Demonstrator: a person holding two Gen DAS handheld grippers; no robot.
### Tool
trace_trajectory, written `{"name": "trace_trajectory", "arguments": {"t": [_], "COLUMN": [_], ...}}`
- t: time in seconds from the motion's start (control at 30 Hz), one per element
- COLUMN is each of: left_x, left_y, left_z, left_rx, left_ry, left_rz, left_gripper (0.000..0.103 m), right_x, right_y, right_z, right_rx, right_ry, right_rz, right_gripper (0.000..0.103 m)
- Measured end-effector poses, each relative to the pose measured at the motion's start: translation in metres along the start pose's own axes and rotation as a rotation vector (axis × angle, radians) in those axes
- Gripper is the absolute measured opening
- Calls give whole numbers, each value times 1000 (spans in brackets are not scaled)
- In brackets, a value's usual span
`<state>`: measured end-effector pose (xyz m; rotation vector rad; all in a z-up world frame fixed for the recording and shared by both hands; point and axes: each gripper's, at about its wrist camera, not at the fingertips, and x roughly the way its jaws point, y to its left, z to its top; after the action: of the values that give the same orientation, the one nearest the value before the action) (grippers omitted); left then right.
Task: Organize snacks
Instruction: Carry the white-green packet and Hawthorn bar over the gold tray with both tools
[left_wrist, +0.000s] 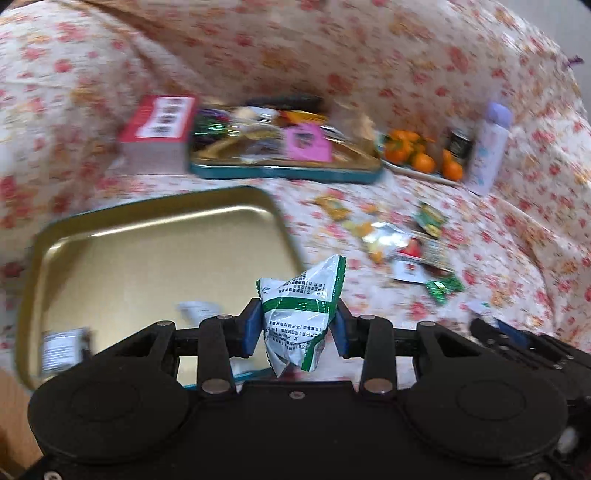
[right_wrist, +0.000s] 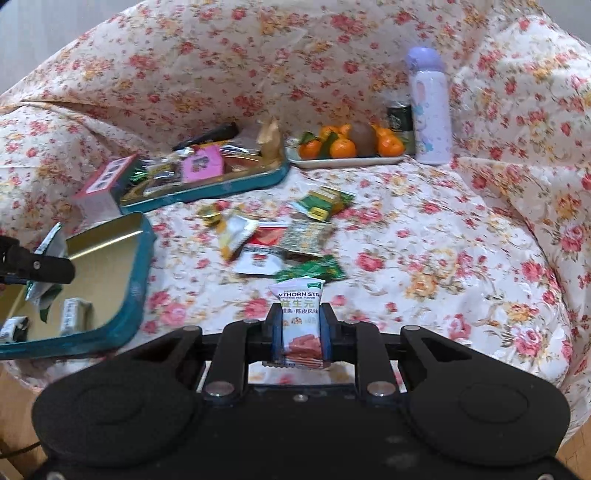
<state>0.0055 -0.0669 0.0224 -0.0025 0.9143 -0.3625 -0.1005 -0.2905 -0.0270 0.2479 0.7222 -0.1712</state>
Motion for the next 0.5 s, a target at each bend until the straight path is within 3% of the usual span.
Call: {"name": "trace_trajectory", "arguments": {"t": [0.23,0.4,0.5], "left_x": [-10,-13,-13], "left_y": [62,98,107], "left_z": [-6,-6,-6], "left_rx": [-79,-155,-150], "left_ry": [-33,-55,-56], "left_rz": [88,109,121], "left_gripper": [47,47,47], "right_x": [-11,-15,-14], "right_y": [49,89,113], "right_z": [7,14,20], "right_rx": [-66,-117,-139], "right_ry": [-13,-21,-21], "right_rz": [65,134,181], "right_gripper": [22,22,22]}}
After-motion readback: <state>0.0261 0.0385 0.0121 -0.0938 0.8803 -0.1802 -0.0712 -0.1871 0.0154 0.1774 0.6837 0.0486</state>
